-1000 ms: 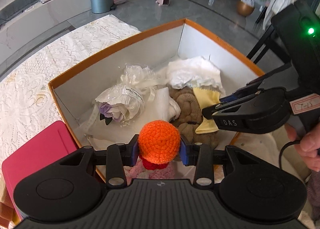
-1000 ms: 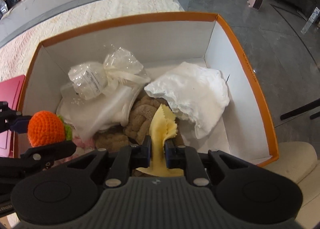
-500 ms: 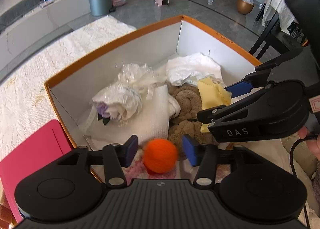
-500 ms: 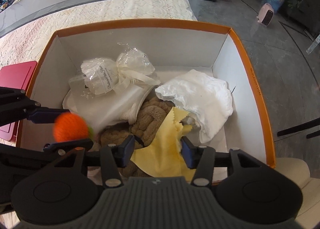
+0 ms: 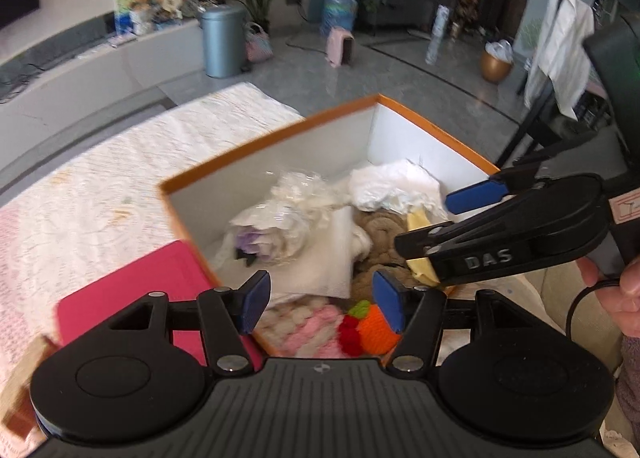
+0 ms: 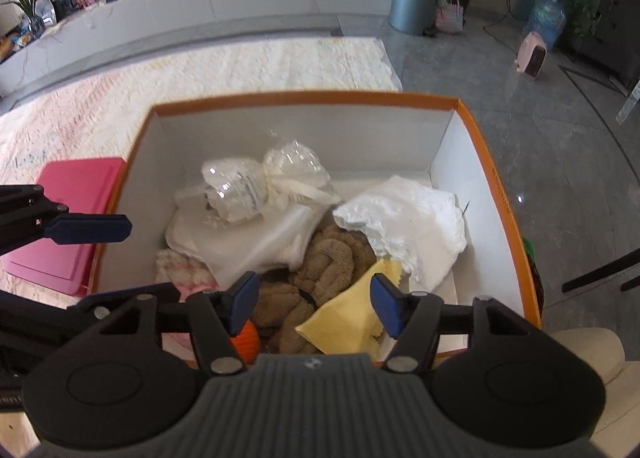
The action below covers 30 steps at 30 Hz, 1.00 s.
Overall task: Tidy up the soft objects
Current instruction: 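Withdraw both tools from the box toward the brown sponge on the bed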
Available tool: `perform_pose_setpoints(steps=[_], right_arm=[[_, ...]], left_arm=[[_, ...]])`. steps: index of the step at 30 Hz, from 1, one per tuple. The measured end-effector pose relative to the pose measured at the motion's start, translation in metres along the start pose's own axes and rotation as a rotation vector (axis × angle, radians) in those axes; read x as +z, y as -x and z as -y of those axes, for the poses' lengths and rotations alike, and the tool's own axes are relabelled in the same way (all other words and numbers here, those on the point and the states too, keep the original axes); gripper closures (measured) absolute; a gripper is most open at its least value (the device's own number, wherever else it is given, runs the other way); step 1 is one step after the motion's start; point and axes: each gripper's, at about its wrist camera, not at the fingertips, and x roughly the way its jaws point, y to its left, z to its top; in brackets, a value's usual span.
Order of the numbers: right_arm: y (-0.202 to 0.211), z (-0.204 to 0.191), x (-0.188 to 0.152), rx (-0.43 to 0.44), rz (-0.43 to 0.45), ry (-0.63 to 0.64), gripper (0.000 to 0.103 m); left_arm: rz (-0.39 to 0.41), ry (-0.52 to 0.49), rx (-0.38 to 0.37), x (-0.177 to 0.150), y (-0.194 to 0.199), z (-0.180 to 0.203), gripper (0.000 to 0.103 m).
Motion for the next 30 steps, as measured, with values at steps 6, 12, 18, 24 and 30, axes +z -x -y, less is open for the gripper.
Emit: perform_pose_setpoints(steps=[6, 12, 18, 24, 30], right_arm=[[0.021, -0.025, -0.01, 0.03, 0.103, -0.004, 0.039], [0.039, -0.068, -0.021, 0.088, 0.197, 0.019, 0.037], [0.046, -0.124, -0.031, 0.164, 0.26, 0.069, 0.037], [0.039, -0.176, -0.04, 0.216, 0.272, 0.119, 0.037], [0.032, -0.221, -0.043, 0.229, 0.284, 0.223, 0.037]], left_arm=[[0.075, 0.045, 0.077, -0.016, 0.035, -0.017, 0.034], [0.135, 0.13, 0.169, -0.04, 0.065, -0.045, 0.034], [0.145, 0.186, 0.267, -0.067, 0.087, -0.075, 0.034], [0.139, 0.25, 0.319, -0.096, 0.105, -0.108, 0.04], [0.141, 0.299, 0.333, -0.123, 0.118, -0.135, 0.044]])
